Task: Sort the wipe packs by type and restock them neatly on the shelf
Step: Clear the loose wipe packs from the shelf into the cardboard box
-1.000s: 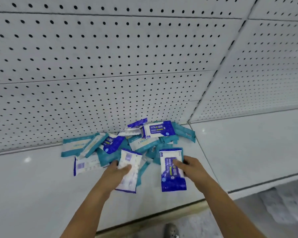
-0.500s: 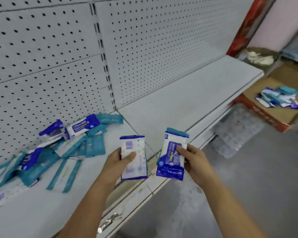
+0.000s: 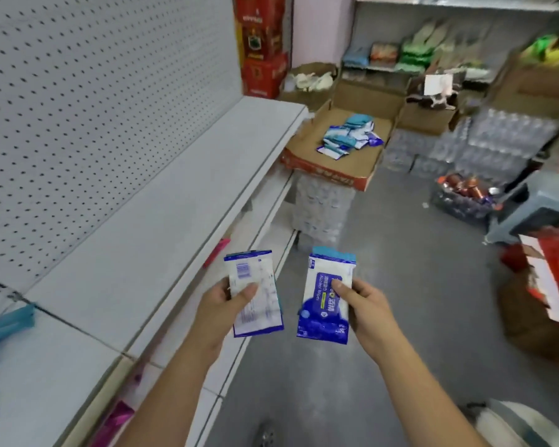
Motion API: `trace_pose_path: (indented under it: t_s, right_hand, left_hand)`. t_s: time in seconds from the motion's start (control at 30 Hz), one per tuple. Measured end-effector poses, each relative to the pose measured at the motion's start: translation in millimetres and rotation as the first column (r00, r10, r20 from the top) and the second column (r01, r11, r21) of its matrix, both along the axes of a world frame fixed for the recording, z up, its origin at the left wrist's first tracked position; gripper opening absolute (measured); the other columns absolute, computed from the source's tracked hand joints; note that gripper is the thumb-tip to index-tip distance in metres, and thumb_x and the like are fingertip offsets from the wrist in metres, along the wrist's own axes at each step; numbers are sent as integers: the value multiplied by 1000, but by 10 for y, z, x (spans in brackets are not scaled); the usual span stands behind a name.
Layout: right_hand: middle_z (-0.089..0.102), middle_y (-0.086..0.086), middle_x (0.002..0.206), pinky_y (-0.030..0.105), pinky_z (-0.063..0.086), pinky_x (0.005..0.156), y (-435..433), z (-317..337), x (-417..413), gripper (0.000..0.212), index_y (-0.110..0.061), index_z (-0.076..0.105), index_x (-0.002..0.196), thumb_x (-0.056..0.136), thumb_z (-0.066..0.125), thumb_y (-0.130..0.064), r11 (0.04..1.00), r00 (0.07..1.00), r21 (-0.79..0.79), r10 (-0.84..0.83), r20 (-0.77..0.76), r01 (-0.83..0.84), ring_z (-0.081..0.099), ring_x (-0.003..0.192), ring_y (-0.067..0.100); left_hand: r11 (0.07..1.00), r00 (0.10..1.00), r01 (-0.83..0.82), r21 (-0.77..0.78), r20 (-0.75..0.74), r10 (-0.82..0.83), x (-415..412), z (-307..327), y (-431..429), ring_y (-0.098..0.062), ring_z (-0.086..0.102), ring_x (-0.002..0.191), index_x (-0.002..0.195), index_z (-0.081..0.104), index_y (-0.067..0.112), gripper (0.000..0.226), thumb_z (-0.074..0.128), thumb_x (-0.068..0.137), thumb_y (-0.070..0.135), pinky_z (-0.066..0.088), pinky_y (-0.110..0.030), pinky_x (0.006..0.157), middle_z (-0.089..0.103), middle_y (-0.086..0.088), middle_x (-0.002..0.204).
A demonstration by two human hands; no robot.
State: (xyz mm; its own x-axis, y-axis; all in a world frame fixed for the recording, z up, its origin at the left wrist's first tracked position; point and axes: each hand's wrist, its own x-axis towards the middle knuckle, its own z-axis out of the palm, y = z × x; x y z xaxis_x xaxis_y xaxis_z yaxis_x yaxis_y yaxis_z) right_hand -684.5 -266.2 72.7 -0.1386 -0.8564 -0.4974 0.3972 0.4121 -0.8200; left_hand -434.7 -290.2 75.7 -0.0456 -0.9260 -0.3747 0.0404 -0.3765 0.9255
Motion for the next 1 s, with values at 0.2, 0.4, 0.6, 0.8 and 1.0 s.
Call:
trace_pose_path:
  t_s: [0.2,0.4,0.6,0.8,1.0]
  right_hand:
    - [74,18,107,46,60,83,-530,18,-743,28,-4,65,118,90,66,-10,990,990,-9,-139,23,139,71,92,32]
    - [75,16,104,42,61,77,-1202,94,-1356,26,-7,66,115,90,67,-11,970,970,-3,-244,-5,244,72,87,29]
    - [76,14,100,34,61,63,-1772,140,-2031,23,-8,66,111,88,68,-8,938,938,-33,-346,-26,345,75,82,26]
    - [75,17,104,38,60,70,-2566,5,-2873,29,-6,65,117,89,70,-10,944,944,-38,-330,-18,329,74,89,32]
    - [75,16,104,41,60,77,-3438,-17,-3807,31,-6,65,117,87,71,-11,958,959,-46,-283,13,283,74,89,31]
  left_hand:
    - [988,988,152,-31,-37,-153,-893,-3,-895,-30,72,103,117,68,14,25,67,92,21,54,-52,95,75,-7,112]
    - [957,957,289,-8,-33,-289,-1663,-42,-1895,-27,73,100,116,67,20,27,70,90,28,55,-56,93,76,-2,111]
    - [951,948,307,-25,-87,-308,-2445,55,-2696,-28,73,98,118,65,16,32,72,87,21,59,-50,85,75,-5,110]
    - [957,954,291,-2,-78,-290,-3259,3,-3438,-27,74,97,111,68,17,25,74,87,19,59,-49,85,76,-4,106]
    - [975,973,221,24,-67,-219,-4100,18,-4133,-26,74,98,113,68,18,28,75,86,22,58,-49,87,76,-3,108]
